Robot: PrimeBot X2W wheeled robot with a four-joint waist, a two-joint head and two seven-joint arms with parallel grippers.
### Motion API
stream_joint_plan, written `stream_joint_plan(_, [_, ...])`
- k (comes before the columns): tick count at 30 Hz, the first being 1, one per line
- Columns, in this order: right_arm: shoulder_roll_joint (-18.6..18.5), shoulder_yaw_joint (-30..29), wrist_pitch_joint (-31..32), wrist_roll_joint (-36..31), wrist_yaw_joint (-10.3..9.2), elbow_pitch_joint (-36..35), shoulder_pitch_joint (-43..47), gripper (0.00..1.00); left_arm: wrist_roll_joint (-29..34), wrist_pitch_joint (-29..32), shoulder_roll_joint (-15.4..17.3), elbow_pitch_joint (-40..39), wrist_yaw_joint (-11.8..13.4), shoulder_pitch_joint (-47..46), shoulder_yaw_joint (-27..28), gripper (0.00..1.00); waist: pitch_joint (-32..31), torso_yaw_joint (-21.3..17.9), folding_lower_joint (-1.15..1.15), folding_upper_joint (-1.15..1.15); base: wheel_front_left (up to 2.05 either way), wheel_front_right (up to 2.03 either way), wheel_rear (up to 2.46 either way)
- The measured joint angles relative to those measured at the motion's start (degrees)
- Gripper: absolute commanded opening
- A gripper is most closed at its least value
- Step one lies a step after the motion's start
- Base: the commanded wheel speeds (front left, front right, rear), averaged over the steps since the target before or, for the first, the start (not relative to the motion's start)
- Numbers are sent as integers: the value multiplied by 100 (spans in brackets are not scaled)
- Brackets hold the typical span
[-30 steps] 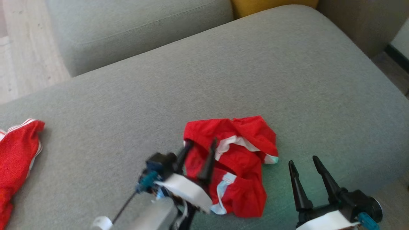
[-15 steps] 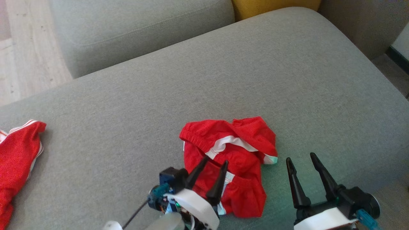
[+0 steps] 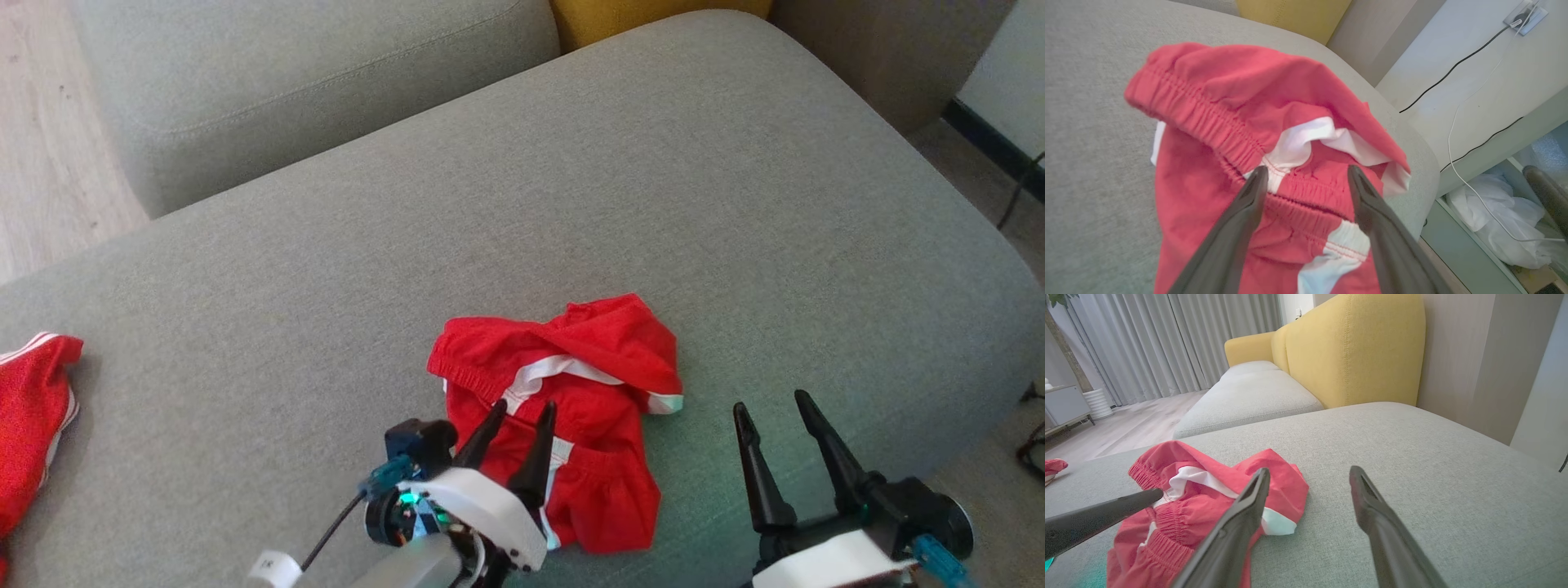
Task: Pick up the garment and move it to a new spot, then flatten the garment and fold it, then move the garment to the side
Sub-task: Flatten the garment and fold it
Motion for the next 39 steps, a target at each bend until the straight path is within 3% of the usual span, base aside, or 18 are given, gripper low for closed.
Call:
stream_joint_plan(10, [0, -103, 0, 0, 0, -1, 10, 100, -489, 111, -3, 105, 324, -63, -472, 100, -58, -1, 0, 0, 0, 0, 0])
stream_joint_plan(17, [0, -99, 0, 20, 0, -16, 9, 100, -680, 149, -4, 293, 390, -75, -611, 100, 18, 20, 0, 0, 0, 0, 0])
stream_joint_plan(32, [0, -57, 0, 51, 0, -21, -3, 100, -1289, 91, -3, 598, 189, -504, -747, 100, 226, -70, 0, 0, 0, 0, 0])
stream_joint_plan(33, [0, -57, 0, 51, 0, -21, -4, 100, -1289, 90, -3, 602, 171, -547, -764, 87, 233, -74, 0, 0, 0, 0, 0])
stream_joint_plan(34, [1, -58, 0, 51, 0, -21, -4, 100, -1288, 75, -3, 602, 155, -576, -772, 43, 235, -75, 1, 0, 0, 0, 0])
stream_joint_plan(35, [1, -58, 0, 51, 0, -21, -4, 100, -1288, 64, -2, 602, 112, -599, -782, 15, 234, -75, 0, 0, 0, 0, 0])
stream_joint_plan(36, [1, -58, 0, 51, 0, -20, -4, 100, -1280, 46, -3, 598, 102, -618, -782, 0, 228, -71, 0, 0, 0, 0, 0])
stream_joint_plan(39, [1, -78, 0, 51, 0, -13, -3, 100, -1077, 44, -2, 514, 80, -629, -749, 0, 188, -43, 0, 0, 0, 0, 0])
